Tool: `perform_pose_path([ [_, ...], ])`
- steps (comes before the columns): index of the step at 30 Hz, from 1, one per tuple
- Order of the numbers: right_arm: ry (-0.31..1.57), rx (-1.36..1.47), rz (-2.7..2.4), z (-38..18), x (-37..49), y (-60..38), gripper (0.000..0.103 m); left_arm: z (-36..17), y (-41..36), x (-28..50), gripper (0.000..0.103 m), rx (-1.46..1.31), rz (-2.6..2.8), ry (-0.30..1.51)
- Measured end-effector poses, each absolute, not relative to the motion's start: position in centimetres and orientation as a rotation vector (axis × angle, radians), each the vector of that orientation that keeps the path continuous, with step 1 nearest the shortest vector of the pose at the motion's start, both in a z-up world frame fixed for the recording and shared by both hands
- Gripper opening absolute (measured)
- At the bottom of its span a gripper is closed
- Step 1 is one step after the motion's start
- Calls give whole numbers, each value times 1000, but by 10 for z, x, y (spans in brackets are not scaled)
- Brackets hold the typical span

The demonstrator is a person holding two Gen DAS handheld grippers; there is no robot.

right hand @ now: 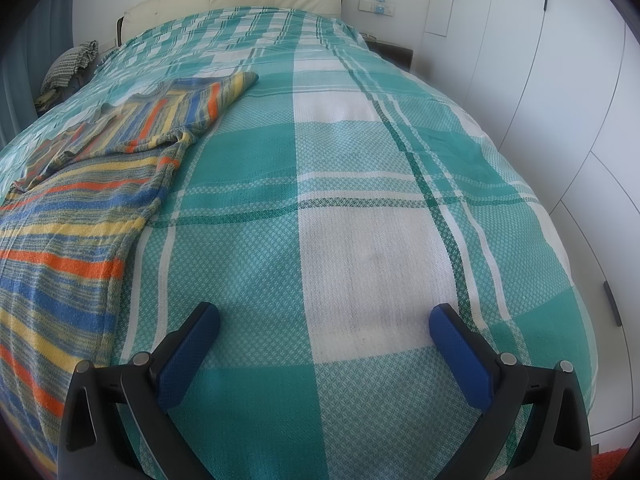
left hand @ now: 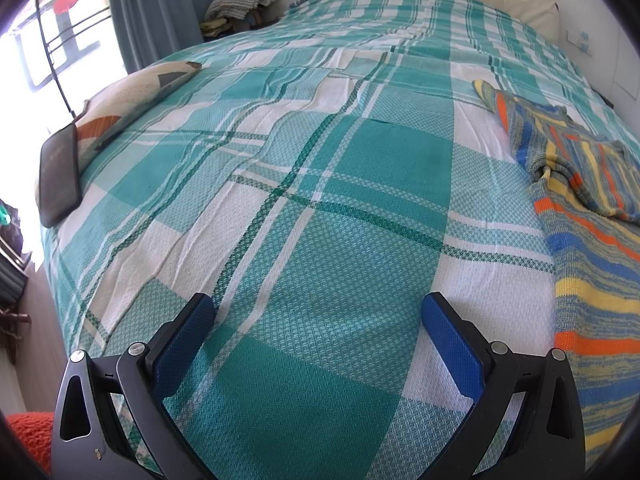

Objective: Fold small clothes

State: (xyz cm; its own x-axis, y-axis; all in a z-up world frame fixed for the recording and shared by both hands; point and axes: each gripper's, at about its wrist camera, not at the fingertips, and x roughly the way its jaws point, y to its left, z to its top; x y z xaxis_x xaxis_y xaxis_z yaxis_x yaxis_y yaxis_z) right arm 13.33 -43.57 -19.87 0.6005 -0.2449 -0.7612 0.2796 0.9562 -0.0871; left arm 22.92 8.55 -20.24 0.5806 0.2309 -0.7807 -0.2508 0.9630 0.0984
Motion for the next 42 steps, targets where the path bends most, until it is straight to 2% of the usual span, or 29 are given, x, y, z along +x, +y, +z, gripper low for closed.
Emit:
perform_pose_path([
  [7, 876, 45, -303, -199, 133, -436, 103, -202, 87, 229, 103, -31, 276, 917],
  [10, 906, 54, -278, -196, 137, -440, 103, -192, 92, 230, 102, -56, 194, 1041],
  [14, 1055, 133, -161, -167, 141, -459, 98, -172, 88, 200, 101, -103, -24, 1245],
  [17, 1177, 271, 8, -143, 127, -462, 98, -175, 68, 158, 101, -105, -197, 1386],
  [20, 1404, 347, 240, -148, 106, -439, 95, -187, 43, 130, 101, 36, -264, 1452],
  [24, 1563, 309, 357, -170, 83, -403, 90, -213, 31, 123, 99, 133, -272, 1548],
  [25, 1586, 310, 369, -178, 80, -395, 87, -219, 31, 123, 95, 120, -286, 1573],
  [26, 1598, 304, 380, -186, 80, -388, 85, -224, 32, 123, 86, 111, -297, 1595],
  [27, 1604, 296, 383, -192, 80, -382, 84, -229, 34, 124, 82, 110, -296, 1616],
  [30, 1613, 297, 360, -208, 80, -375, 81, -240, 42, 130, 61, 107, -275, 1656],
  [31, 1614, 295, 352, -210, 80, -375, 75, -241, 46, 133, 45, 91, -268, 1669],
  [32, 1613, 290, 346, -211, 79, -375, 65, -242, 51, 135, 30, 65, -268, 1678],
  [33, 1606, 288, 337, -209, 78, -378, 53, -242, 56, 138, 25, 39, -272, 1683],
  [34, 1597, 296, 334, -207, 77, -380, 17, -241, 60, 140, 15, 23, -272, 1680],
  [35, 1590, 312, 335, -205, 75, -384, 6, -238, 63, 142, 7, 12, -274, 1675],
  [42, 1526, 402, 369, -172, 69, -396, 6, -191, 89, 149, 2, -71, -371, 1621],
])
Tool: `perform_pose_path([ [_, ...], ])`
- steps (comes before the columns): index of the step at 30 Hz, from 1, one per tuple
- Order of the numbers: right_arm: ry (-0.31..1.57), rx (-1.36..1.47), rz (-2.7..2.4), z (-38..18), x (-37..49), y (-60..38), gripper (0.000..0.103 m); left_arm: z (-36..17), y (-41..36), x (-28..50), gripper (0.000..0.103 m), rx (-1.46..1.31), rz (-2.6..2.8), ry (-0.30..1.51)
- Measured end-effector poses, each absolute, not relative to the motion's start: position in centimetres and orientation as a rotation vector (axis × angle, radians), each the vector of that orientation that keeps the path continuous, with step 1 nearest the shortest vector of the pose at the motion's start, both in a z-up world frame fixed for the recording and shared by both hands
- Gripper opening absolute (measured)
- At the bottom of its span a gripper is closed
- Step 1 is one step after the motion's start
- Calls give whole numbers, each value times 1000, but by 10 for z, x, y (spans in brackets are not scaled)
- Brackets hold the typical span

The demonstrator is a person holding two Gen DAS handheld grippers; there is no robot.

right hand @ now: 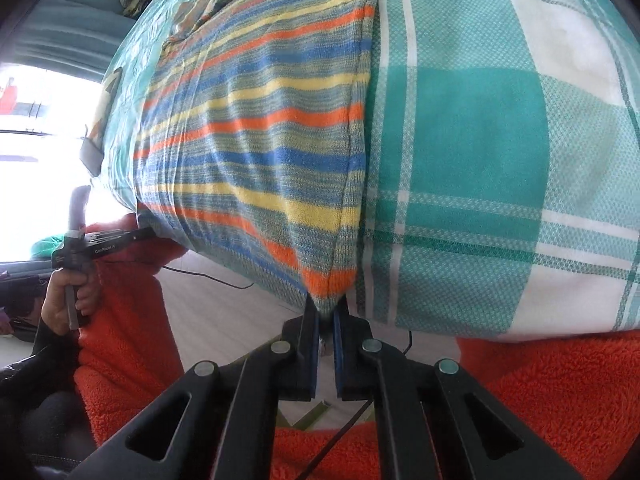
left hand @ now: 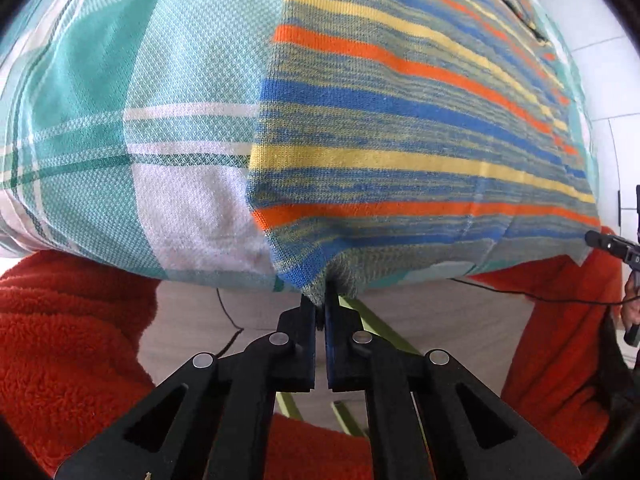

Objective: Fold small clothes
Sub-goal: 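Fold the hem up over the collar with both grippers and release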

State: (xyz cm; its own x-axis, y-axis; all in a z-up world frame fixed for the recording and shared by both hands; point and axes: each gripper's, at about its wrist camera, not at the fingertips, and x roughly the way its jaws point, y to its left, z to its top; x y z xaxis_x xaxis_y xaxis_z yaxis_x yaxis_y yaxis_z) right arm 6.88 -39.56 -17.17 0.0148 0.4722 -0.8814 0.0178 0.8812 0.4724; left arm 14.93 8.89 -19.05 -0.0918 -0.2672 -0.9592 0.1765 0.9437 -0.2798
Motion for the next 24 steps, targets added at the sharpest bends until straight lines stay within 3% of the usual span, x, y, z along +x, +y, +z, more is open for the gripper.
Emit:
perform_pose_path([
  [7, 1316, 655, 455, -124, 98, -413, 6, -113, 118, 214, 1, -259, -447, 1416],
  [13, 1130, 718, 436, -93, 181, -442, 6, -69, 102, 300, 1, -314, -406, 1203],
  [17, 1058, 731, 378, -88, 264, -459, 6, -58, 72, 373, 1, -320, -321, 1118],
  [21, 1017, 779, 304, -106, 345, -470, 6, -80, 11, 443, 3, -292, -256, 1064],
  [22, 998, 821, 300, -115, 362, -474, 8, -90, 3, 458, 6, -290, -228, 1063],
  [24, 968, 850, 241, -131, 392, -481, 24, -107, -1, 475, 19, -278, -139, 1097],
])
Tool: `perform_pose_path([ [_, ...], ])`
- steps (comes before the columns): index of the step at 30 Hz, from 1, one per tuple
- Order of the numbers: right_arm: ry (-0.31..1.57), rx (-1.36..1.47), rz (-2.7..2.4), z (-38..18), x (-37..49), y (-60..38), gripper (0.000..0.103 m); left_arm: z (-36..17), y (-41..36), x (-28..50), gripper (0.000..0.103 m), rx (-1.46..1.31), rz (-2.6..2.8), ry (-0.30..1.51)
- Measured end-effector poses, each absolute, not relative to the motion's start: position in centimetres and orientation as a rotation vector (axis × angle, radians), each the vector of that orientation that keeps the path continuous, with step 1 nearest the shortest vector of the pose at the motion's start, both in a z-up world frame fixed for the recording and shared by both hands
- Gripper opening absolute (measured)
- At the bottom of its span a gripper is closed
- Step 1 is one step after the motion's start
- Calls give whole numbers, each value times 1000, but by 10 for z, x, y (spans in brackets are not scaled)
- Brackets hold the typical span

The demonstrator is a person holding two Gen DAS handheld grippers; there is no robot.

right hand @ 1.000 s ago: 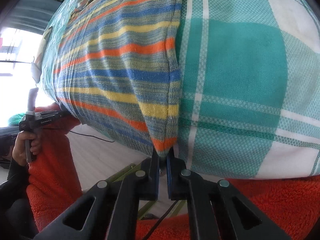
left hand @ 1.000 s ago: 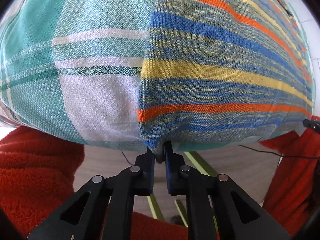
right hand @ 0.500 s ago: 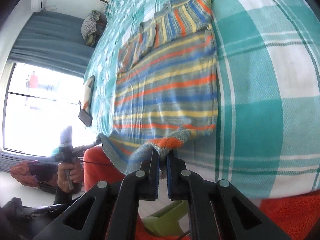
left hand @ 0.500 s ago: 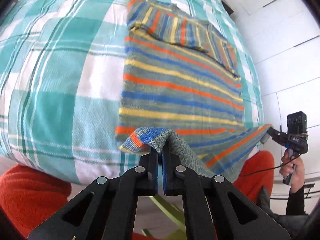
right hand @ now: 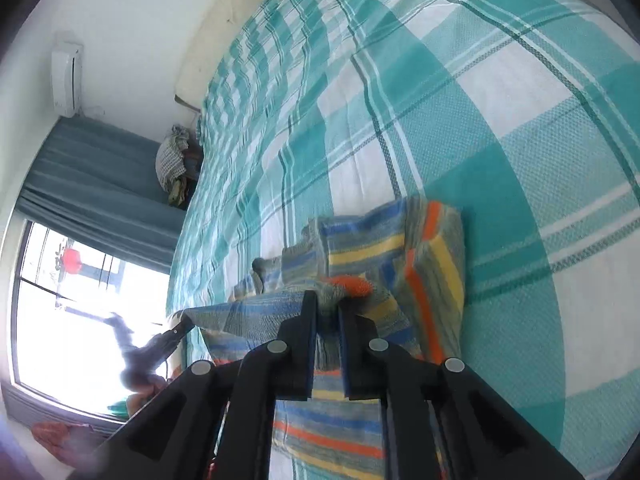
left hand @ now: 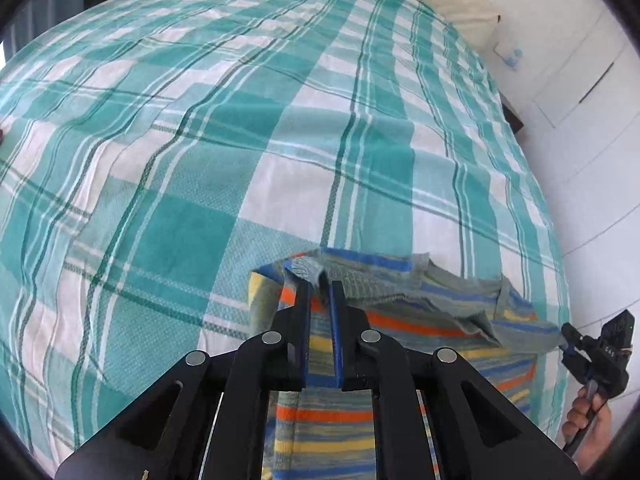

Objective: Fold small clothes

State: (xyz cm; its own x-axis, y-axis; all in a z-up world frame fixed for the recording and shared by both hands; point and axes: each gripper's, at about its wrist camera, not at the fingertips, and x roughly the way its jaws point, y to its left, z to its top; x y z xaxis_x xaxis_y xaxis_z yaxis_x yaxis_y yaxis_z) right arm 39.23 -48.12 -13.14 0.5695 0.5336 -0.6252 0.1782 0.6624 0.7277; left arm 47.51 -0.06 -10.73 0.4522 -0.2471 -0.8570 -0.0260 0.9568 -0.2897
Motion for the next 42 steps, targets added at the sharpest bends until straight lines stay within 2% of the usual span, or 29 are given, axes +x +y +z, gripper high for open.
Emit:
perform_pose_path([
  [1, 947, 845, 182, -135, 399, -486, 49, -112, 1, 478, 30, -274, -122, 1107],
  [2, 920, 860, 143, -138, 401, -492, 59, -112, 3, 475, 35, -266, -125, 1094],
  [5, 862, 886, 193, -131, 394, -497, 59, -97, 8, 446, 48, -169, -178, 1013],
  [6, 872, 826, 239, -123, 390, -491, 59, -94, 5, 433, 50, -123, -204, 997],
  [10, 1015, 387, 383, -104, 359, -431, 59, -101, -12, 358, 72, -5, -365, 969],
  [12, 1045, 207, 394, -111, 333, -405, 59, -126, -21, 329, 72, 45, -410, 1023],
  [13, 1072, 163, 404, -122, 321, -397, 58, -145, -25, 318, 60, 88, -414, 1088],
  [14, 1123, 135, 397, -137, 310, -393, 52, -166, -25, 309, 33, 128, -399, 1164],
  [15, 1208, 110, 369, -160, 299, -394, 47, -177, -20, 301, 32, 137, -385, 1191],
  [16, 1278, 86, 324, -179, 289, -397, 33, -174, -13, 291, 32, 119, -380, 1159],
  [18, 1245, 95, 291, -179, 268, -407, 32, -160, -5, 281, 39, 96, -326, 1164],
  [19, 1235, 116, 275, -170, 262, -411, 32, -150, -2, 276, 49, 64, -323, 1141],
  [20, 1198, 129, 258, -159, 258, -413, 32, -139, -1, 272, 66, 39, -333, 1100],
  [22, 1098, 129, 251, -135, 255, -411, 32, -123, -8, 266, 82, 38, -322, 1010],
  [27, 1038, 166, 260, -137, 271, -391, 32, -130, -30, 270, 84, 64, -213, 993],
  [30, 1189, 118, 212, -178, 282, -372, 29, -139, -26, 259, 84, 101, -142, 1011],
  [33, 1159, 158, 150, -172, 267, -375, 27, -144, -15, 242, 97, 106, -63, 998],
  [36, 1092, 159, 128, -157, 242, -373, 35, -157, -10, 235, 97, 100, -17, 1007],
  [38, 1056, 158, 117, -155, 225, -372, 48, -168, -7, 235, 97, 87, 2, 1027],
  [42, 1025, 192, 75, -168, 200, -374, 49, -179, -4, 233, 97, 72, 7, 1044],
])
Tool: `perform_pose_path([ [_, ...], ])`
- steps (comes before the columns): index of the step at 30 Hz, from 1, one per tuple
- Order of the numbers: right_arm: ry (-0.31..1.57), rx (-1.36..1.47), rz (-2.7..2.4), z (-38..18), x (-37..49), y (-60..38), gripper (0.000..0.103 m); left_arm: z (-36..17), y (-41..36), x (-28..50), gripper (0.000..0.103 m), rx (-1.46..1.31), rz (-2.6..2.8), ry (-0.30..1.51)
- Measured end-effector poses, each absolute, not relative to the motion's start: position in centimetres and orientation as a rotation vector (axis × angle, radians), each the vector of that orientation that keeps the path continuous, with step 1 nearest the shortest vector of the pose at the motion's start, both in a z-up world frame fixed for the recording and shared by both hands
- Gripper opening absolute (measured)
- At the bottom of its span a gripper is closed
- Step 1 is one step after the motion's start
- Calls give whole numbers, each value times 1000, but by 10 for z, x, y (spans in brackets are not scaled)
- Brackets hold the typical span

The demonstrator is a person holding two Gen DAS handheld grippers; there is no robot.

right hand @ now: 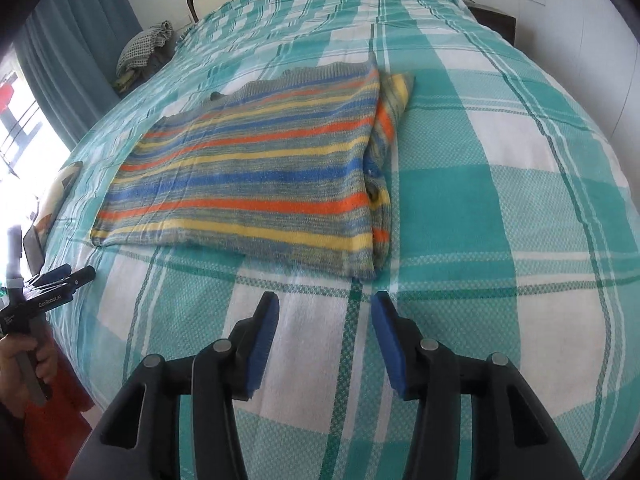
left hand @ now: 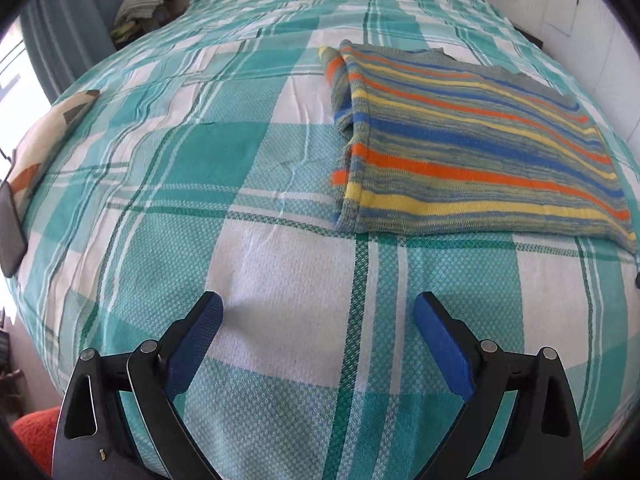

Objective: Fold small clothes

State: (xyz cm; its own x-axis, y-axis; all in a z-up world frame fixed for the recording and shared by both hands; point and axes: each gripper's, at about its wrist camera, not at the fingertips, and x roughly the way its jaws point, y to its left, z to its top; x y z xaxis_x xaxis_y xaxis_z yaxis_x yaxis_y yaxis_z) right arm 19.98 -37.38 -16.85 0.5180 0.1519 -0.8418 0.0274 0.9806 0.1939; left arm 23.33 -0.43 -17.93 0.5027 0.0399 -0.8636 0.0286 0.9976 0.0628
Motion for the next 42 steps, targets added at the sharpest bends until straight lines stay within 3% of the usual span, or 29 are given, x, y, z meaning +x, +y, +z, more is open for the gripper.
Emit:
perform_pose_path([
  [15, 921, 184, 15, -191, 171, -366, 58, -196, -2, 226, 103, 74, -14, 990],
  [20, 886, 124, 22, -195, 167, -356, 69, -200, -5, 222, 103, 92, -5, 955],
  [32, 847, 81, 37, -200, 163, -348, 80, -201, -5, 219, 103, 98, 1, 919],
  [42, 843, 78, 41, -201, 162, -347, 81, -202, -6, 216, 103, 98, 3, 902],
])
